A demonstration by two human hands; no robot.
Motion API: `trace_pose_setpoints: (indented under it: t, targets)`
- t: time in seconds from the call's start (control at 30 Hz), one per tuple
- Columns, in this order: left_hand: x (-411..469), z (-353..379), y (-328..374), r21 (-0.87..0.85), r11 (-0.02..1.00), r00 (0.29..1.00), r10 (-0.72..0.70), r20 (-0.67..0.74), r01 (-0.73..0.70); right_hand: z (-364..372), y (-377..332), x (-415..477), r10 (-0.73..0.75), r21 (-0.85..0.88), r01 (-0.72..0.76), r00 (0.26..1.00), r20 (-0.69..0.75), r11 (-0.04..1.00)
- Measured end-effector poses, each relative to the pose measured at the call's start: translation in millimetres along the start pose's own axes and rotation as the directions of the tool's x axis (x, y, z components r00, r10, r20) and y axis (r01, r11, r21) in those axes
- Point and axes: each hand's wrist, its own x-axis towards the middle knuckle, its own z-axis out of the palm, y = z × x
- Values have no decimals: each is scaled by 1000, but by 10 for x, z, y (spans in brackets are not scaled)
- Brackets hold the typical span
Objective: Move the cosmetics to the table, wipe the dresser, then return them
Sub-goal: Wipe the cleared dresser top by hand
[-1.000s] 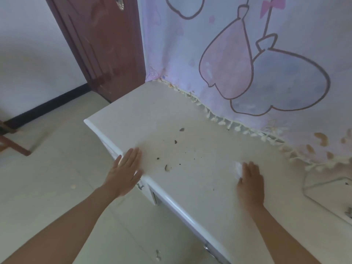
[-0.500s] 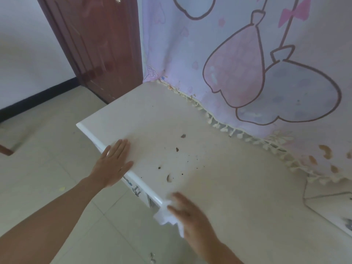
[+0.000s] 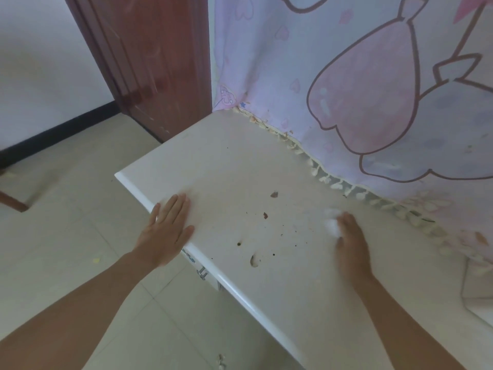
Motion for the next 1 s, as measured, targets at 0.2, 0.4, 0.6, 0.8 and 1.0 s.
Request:
trace_pose_setpoints:
  t: [0.2,0.4,0.6,0.8,1.0]
  targets:
    - [-2,21,-22,36,999,999,28,-30,-27,502,-733,-868,-543,18,564,787,293,826]
    - [4,-34,-27,134,991,1000,14,-25,-10,714,-1226,-1384,-887,189,872,415,205,452]
    - [19,-14,-28,156,988,998,23,-52,-15,34,-912,-482,-441,359,436,895,-71,826]
    - [50,4,-64,198,980,999,37,-30,-30,-66,-208,521,101,54,-99,995,-19,994]
    - [71,24,-75,246,969,995,57,-78,-36,382,-808,535,-183,-73,197,970,158,978]
